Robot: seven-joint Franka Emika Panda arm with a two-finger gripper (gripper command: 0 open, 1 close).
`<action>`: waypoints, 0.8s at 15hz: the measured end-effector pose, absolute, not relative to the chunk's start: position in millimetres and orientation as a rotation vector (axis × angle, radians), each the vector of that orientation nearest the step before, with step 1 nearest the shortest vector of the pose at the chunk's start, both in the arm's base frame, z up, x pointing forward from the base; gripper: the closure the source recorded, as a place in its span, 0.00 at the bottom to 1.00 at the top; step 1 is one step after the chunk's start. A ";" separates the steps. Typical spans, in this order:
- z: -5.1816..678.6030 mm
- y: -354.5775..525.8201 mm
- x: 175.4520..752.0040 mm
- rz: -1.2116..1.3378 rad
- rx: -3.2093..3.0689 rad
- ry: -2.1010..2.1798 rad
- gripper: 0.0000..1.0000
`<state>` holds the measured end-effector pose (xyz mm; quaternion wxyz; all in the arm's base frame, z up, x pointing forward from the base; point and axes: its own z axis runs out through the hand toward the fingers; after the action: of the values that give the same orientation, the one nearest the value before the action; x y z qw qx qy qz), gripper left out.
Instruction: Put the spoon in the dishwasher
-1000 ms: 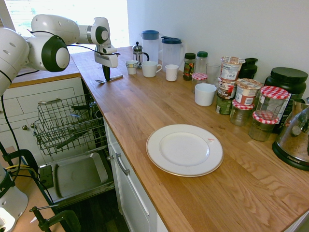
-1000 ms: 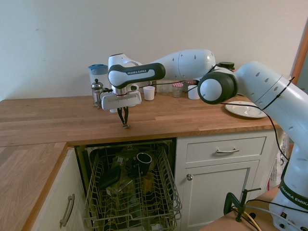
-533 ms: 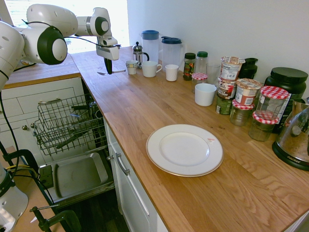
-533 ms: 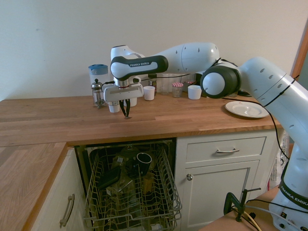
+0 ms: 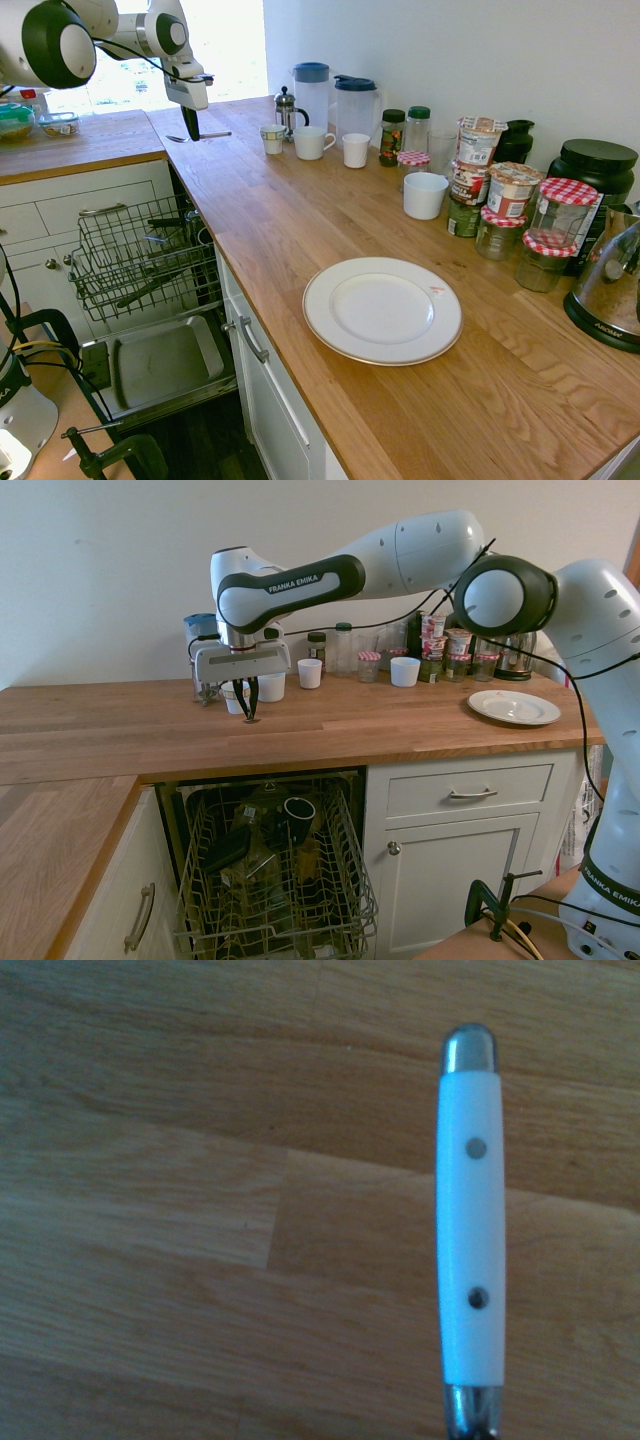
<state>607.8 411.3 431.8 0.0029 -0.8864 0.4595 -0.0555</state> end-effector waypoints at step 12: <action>396.8 421.3 452.0 -0.326 -2.755 1.517 1.00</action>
<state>452.0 421.3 396.8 -0.0099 -0.8713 0.4797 -0.1031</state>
